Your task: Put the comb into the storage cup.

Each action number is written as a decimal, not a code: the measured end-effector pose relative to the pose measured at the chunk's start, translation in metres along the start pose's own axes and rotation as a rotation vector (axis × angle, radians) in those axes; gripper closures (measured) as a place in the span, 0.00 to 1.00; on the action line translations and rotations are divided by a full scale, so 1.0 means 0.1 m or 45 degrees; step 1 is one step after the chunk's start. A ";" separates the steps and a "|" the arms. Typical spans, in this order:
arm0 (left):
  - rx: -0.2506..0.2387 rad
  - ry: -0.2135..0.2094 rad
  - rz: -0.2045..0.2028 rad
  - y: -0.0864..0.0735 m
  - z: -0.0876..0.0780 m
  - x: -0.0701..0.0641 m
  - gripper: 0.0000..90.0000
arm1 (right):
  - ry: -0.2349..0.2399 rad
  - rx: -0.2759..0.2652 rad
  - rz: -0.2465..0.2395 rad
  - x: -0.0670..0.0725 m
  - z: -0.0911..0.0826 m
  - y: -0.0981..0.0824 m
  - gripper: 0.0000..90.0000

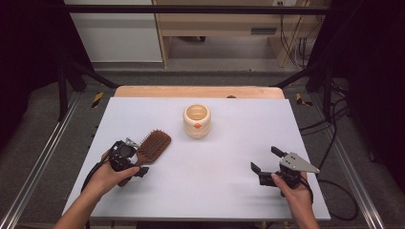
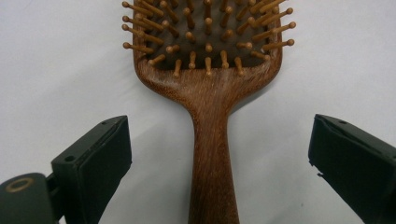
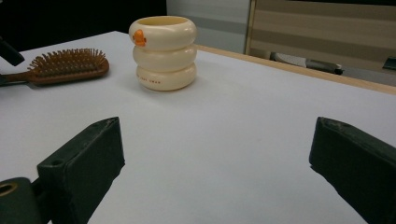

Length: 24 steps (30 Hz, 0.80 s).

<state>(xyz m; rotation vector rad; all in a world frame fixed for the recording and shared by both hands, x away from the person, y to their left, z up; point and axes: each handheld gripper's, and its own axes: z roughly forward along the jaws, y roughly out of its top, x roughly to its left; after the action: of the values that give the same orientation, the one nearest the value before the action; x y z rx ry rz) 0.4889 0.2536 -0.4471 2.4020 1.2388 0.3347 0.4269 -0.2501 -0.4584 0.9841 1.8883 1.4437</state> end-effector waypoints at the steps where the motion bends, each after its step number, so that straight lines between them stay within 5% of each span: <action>1: 0.002 -0.002 0.001 0.00 0.00 0.00 0.07 | 0.000 -0.001 0.001 0.00 0.00 0.00 0.04; 16: 0.001 -0.001 -0.021 0.01 -0.01 0.04 0.13 | 0.000 0.000 0.003 -0.01 0.00 0.00 0.04; 24: 0.032 -0.017 -0.062 0.04 -0.01 0.11 0.30 | 0.004 0.005 -0.002 0.00 0.01 0.00 0.04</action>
<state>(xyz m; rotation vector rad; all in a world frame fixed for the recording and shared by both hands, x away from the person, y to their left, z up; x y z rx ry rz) 0.4980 0.2610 -0.4445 2.3869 1.3006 0.2899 0.4276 -0.2494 -0.4591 0.9825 1.8944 1.4424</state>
